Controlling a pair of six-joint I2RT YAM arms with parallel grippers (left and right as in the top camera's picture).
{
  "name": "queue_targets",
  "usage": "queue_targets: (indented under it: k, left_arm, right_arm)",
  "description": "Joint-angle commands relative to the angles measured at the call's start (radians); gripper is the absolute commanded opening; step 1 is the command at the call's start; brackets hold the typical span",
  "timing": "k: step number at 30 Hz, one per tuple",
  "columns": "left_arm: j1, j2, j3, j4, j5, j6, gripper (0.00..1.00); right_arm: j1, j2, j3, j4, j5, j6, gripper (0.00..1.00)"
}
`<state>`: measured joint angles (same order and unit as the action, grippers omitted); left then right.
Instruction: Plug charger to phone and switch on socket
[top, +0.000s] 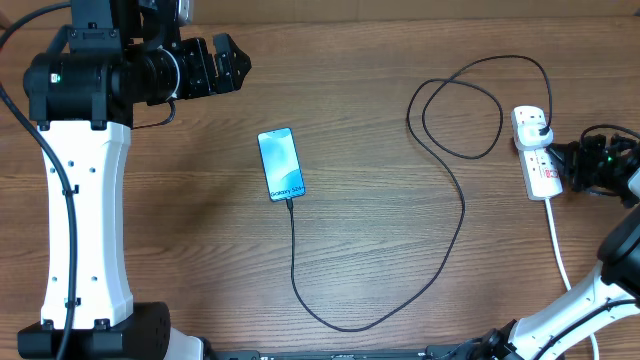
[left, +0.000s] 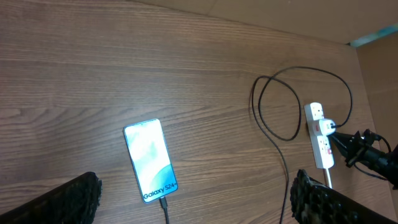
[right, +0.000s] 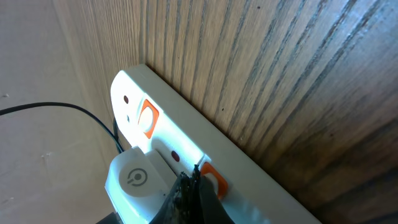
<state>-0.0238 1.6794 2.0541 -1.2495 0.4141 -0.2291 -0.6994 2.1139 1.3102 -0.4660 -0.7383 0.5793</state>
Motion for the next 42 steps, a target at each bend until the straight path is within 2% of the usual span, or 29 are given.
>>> queue_targets:
  k: [1, 16, 25, 32, 38, 42]
  left_arm:
    - [0.01, 0.002, 0.001, 0.0, -0.007, 0.013, 1.0]
    - [0.01, 0.002, 0.001, 0.0, -0.007, 0.013, 0.99]
    - [0.01, 0.002, 0.001, 0.0, -0.007, 0.013, 1.0]
    - [0.01, 0.002, 0.001, 0.0, -0.007, 0.013, 1.0]
    - [0.01, 0.002, 0.001, 0.0, -0.007, 0.013, 1.0]
    - [0.01, 0.002, 0.001, 0.0, -0.007, 0.013, 0.99]
  right_arm:
    - [0.059, 0.04, -0.047, -0.045, 0.065, -0.012, 0.04]
    - [0.063, 0.04, -0.047, -0.04, 0.076, -0.011, 0.04]
    - [-0.047, 0.001, -0.006, -0.01, 0.014, -0.005, 0.04]
    - [-0.177, -0.109, 0.017, 0.034, -0.217, -0.004, 0.04]
    - [-0.166, -0.285, 0.017, 0.034, -0.269, -0.013, 0.04]
    - [-0.135, -0.399, 0.017, 0.031, -0.313, -0.068, 0.04]
